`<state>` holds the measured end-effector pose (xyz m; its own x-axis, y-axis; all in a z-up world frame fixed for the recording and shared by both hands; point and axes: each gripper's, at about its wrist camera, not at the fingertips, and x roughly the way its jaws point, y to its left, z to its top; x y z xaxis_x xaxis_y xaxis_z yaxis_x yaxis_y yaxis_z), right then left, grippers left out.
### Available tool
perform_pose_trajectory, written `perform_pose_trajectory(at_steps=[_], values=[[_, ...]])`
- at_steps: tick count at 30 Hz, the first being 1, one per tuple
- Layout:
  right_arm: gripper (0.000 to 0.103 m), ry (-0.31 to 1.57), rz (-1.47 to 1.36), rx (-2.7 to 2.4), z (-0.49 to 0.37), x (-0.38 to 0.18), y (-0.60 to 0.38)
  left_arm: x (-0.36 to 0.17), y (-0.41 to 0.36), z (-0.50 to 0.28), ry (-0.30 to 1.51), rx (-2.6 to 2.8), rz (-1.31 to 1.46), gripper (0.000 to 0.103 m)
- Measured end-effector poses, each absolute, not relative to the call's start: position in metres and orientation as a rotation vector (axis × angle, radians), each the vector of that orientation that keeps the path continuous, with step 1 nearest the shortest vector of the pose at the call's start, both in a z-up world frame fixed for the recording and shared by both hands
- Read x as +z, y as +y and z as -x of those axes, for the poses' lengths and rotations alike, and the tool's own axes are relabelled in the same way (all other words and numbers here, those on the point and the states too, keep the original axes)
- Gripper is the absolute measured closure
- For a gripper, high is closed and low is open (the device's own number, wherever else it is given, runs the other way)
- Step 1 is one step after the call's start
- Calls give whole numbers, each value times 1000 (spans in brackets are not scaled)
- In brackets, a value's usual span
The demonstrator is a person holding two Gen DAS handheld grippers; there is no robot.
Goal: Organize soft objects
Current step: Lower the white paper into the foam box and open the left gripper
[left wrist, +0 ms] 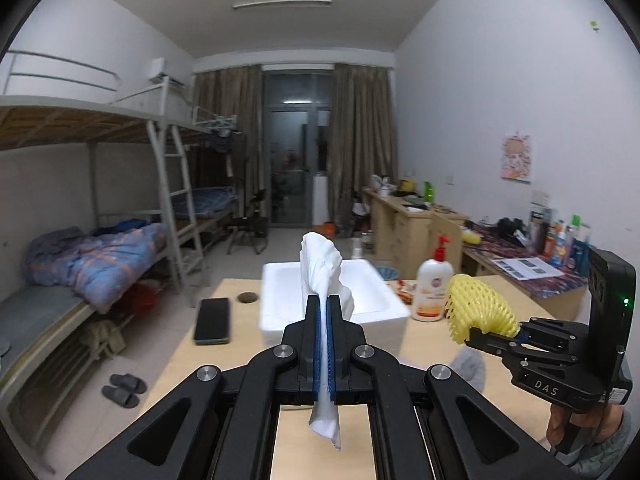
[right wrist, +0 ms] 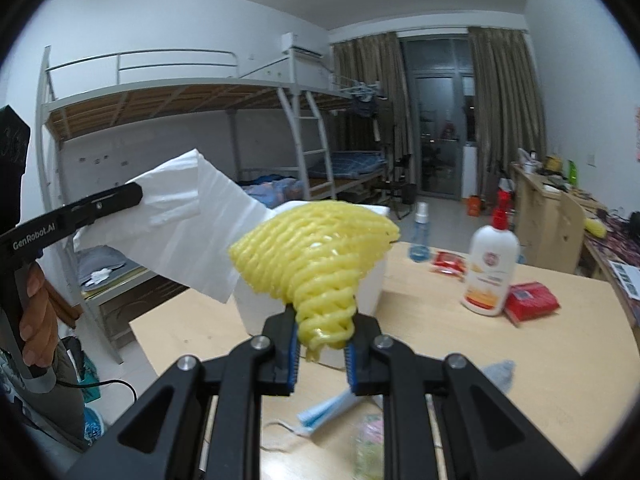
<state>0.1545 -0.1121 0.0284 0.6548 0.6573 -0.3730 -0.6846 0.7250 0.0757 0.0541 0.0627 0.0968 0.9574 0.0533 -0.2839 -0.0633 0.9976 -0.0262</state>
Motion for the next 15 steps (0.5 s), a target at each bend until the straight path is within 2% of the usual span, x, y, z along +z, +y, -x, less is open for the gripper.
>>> perform_pose_trajectory(at_steps=[15], values=[[81,386,123,810,-154,42,-84,110,76,-52,271,94,54,100]])
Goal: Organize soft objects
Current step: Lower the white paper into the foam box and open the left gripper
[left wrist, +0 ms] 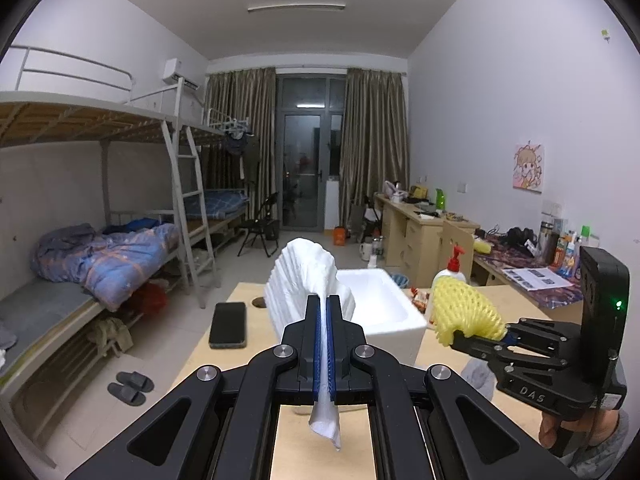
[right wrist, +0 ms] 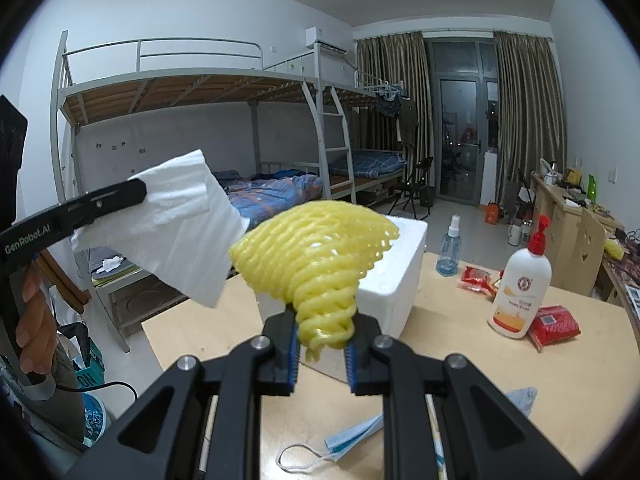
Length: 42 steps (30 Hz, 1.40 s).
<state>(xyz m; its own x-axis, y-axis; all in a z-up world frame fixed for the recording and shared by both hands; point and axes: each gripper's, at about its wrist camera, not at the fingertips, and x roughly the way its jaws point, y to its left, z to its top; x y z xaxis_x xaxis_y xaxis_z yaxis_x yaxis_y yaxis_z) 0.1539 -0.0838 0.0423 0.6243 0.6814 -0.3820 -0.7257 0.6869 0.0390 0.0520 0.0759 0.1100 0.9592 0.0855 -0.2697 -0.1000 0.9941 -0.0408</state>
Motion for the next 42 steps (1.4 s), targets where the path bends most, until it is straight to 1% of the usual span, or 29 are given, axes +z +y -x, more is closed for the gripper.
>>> perform_pose_trajectory(at_steps=[8,15,22,31,42], values=[[81,364,148,799,-160,64,-68,133,77,-68,260,74,46,100],[81,384,146,808,-179,87,-55,156,75,-99,324,31,40,100],[81,393,169,803,-184,88,-47,162,77,-119,342,7,43,100],[81,408,159,792,-201,82,-46,156,84,-147,340,-24,55,100],[81,444,156,771,-217,73,-39,124,91,-208,443,-50,84,100]])
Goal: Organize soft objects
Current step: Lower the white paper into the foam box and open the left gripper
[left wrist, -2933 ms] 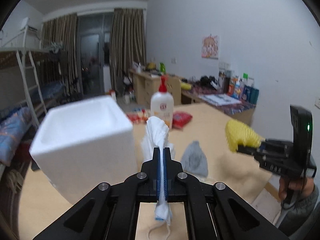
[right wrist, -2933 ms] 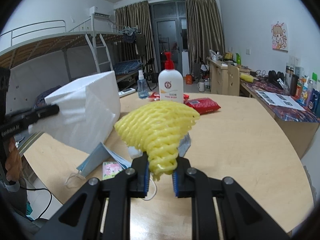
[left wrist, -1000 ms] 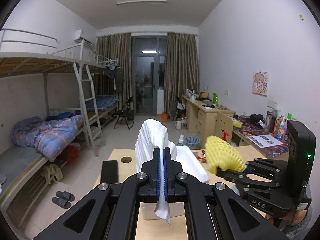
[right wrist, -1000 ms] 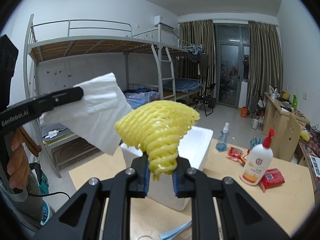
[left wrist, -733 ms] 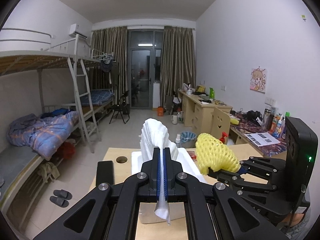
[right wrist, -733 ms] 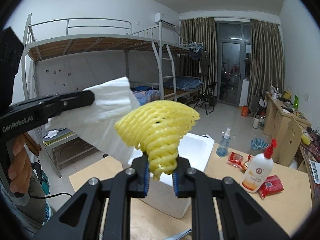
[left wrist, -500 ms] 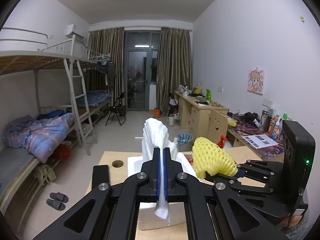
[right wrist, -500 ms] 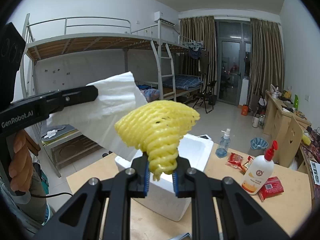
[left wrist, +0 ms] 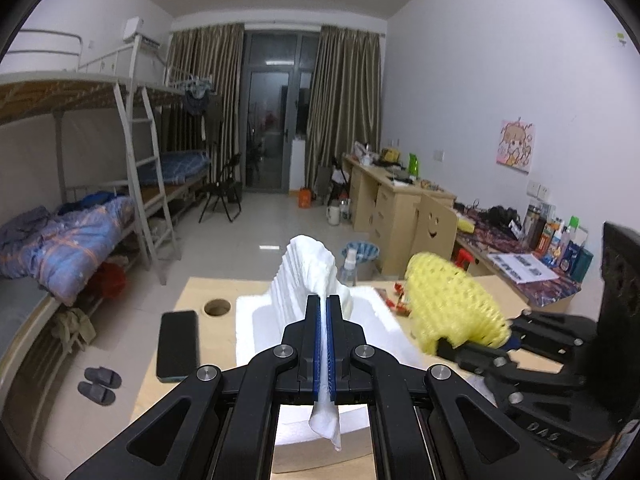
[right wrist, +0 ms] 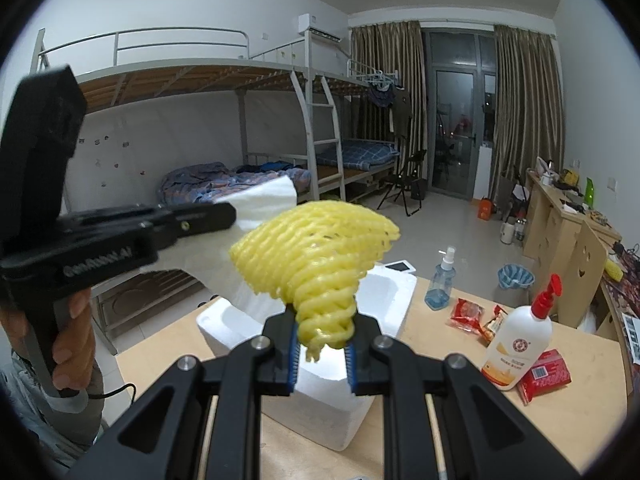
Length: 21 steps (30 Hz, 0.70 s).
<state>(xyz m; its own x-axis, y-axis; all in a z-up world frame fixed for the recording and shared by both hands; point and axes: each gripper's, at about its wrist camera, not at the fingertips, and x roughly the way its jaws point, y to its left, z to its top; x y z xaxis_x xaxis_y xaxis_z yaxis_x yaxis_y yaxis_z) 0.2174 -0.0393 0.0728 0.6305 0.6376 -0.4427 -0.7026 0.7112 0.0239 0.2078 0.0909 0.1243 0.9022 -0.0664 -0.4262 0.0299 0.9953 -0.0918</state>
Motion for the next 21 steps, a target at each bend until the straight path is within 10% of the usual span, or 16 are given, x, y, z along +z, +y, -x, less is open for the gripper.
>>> perform_pose_trajectory(at_steps=[21], values=[[81,482,140,743,-235,64,-38,81,92,-259,575,-50,65,97]])
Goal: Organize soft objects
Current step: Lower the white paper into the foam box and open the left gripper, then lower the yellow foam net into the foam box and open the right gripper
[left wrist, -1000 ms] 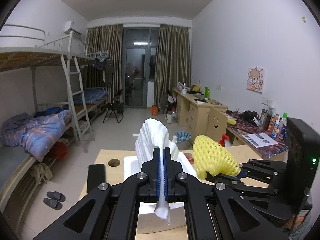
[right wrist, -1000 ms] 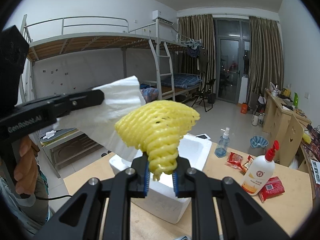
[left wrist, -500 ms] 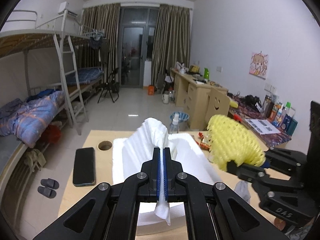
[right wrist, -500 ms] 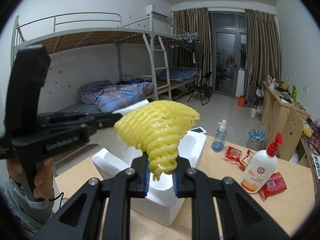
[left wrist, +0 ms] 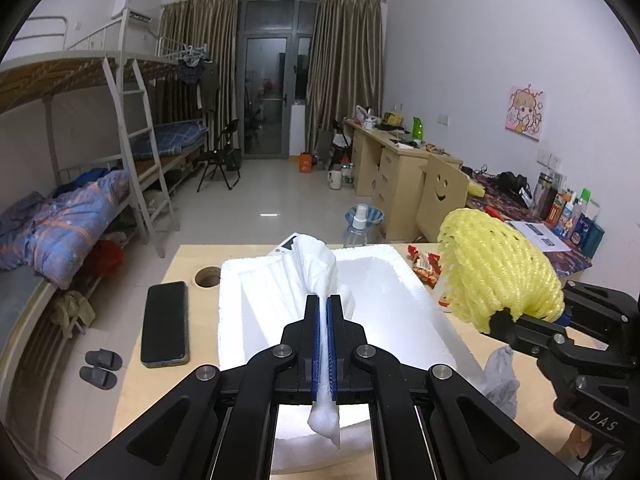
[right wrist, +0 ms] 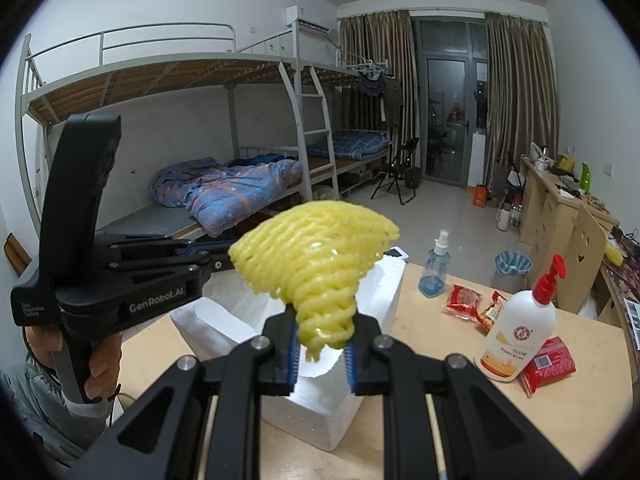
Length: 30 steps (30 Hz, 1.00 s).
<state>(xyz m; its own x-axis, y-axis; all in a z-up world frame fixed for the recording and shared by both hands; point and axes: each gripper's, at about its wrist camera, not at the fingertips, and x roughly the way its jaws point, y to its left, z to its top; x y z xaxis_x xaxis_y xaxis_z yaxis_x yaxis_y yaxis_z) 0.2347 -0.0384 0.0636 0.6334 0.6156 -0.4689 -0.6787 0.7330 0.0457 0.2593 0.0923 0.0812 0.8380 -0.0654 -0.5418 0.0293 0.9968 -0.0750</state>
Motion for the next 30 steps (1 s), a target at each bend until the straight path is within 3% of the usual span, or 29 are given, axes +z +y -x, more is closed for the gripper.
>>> perform_pose_trajectory(at_steps=[2,4,5,6,8,22,26,30], values=[[81,485,137,739,-236,64,-40,81,92,-260,583,-44,62,97],[81,487,138,732,-237,65,-41,82,96,-261,581,-45,75,90],[81,487,137,732,-238,64,-41,82,96,-261,580,-46,74,74],[81,486,137,730,-238,64,-41,82,98,-261,580,-39,72,51],[81,487,136,730,-238,65,-41,83,98,-258,567,-30,80,22],[81,503,149,742,-239,62,-27,95,113,-230,474,43,80,19],[81,511,160,756,-242,60,-20,96,121,-224,464,81,72,6],[81,515,168,763,-246,61,-13,97,131,-214,434,135,74,3]])
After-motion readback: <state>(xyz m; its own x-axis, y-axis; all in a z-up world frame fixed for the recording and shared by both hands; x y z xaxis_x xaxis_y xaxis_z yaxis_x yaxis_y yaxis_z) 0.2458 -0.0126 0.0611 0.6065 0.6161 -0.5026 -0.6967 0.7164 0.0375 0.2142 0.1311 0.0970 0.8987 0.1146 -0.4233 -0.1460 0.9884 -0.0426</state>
